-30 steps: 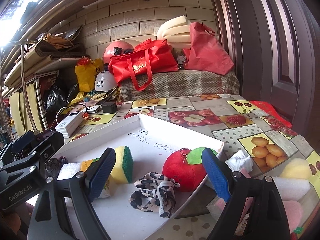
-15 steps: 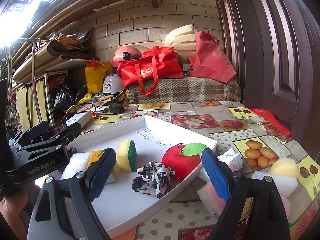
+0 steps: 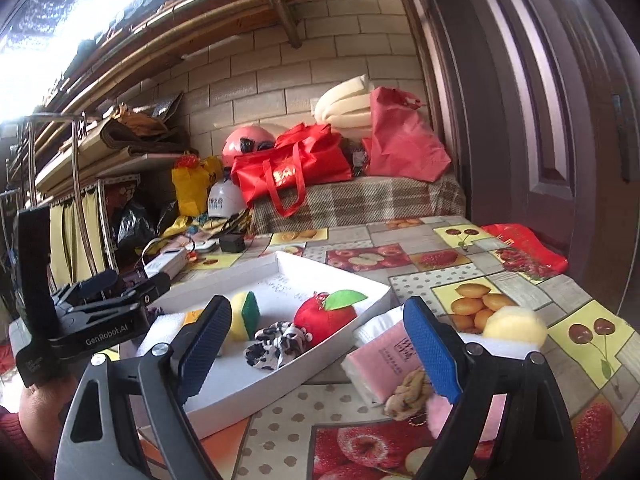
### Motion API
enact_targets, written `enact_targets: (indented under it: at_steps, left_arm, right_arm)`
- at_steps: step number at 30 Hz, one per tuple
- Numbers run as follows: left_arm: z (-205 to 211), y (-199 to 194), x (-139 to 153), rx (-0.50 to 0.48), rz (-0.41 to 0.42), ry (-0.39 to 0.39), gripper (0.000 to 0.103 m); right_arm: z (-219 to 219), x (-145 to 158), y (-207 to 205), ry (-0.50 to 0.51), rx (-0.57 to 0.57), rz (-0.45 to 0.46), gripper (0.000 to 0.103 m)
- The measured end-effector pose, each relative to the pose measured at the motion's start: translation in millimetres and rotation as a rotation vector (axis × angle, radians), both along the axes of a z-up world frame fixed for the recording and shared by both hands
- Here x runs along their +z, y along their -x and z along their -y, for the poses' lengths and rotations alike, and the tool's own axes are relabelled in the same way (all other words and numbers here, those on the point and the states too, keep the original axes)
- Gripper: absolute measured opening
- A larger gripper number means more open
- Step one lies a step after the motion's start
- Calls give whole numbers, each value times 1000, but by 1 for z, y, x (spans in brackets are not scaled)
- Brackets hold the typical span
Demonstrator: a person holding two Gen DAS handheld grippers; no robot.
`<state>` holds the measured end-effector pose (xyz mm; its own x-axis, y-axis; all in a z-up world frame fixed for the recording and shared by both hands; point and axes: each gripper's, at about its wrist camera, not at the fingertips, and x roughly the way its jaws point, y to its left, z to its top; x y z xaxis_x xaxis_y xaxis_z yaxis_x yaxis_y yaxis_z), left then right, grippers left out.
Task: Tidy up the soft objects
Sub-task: 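Move both open tools from the box back to the pile of soft objects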
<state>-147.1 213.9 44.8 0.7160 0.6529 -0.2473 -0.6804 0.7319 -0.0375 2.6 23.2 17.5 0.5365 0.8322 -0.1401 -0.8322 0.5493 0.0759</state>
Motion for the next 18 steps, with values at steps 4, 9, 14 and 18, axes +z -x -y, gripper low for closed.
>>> enact_targets:
  at_steps: [4, 9, 14, 18]
  left_arm:
    - [19, -2, 1, -38, 4, -22, 103]
    - [34, -6, 2, -159, 31, 49, 103]
    - [43, -16, 0, -358, 46, 175, 103]
    - [80, -42, -1, -480, -70, 121, 103]
  right_arm:
    - [37, 6, -10, -60, -71, 21, 88]
    - [60, -1, -64, 20, -201, -131, 88]
    - [91, -5, -103, 66, -232, -185, 88]
    - [96, -14, -123, 159, -125, -281, 88]
